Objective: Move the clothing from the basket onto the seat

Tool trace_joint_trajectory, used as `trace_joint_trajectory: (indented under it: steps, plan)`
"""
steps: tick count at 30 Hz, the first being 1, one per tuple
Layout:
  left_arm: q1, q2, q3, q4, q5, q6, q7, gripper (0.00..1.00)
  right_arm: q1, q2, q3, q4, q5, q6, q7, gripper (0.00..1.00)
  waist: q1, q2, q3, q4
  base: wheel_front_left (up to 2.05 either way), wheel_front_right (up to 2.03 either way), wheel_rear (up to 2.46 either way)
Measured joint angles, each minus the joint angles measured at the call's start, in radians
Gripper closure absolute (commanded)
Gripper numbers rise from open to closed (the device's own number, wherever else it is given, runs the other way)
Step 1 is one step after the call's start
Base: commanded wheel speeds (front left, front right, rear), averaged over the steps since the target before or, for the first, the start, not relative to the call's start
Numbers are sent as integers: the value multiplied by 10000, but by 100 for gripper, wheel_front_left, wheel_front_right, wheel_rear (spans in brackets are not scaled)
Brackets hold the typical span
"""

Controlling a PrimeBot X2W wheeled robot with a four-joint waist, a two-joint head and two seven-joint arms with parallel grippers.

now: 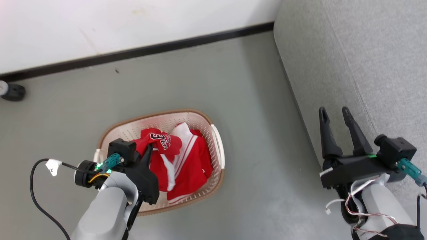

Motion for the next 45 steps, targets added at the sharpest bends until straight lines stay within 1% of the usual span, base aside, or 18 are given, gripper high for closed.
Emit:
trace_joint_trajectory:
  steps: [2, 14, 27, 34, 41, 45]
  plan:
    - [117, -4, -19, -182, -144, 0, -2, 100, 140, -4, -48, 69, 0, 67, 2, 0, 0, -1, -241, 74, 0, 0, 0]
    - [428, 13, -96, -1561, -646, 0, -4, 100, 851, -2, -263, 182, -6, 196, 2, 0, 0, -1, -1510, 476, 0, 0, 0]
    - [819, 15, -61, -3085, -932, 0, -4, 100, 1393, -52, -42, 176, -211, 326, 2, 0, 1, -1, -2591, 720, 0, 0, 0]
    - [828, 82, 104, -3758, -993, 0, -6, 100, 1696, -67, 178, 153, -219, 341, 2, 0, 1, -1, -2989, 807, 0, 0, 0]
    - [827, 236, 180, -4146, -991, 0, -6, 100, 1763, -109, 426, 56, -261, 403, 2, 0, 2, -1, -3075, 825, 0, 0, 0]
    - [806, 234, 180, -4397, -991, 0, -6, 100, 1761, -205, 855, 25, -401, 410, 2, 0, 2, -1, -3079, 837, 0, 0, 0]
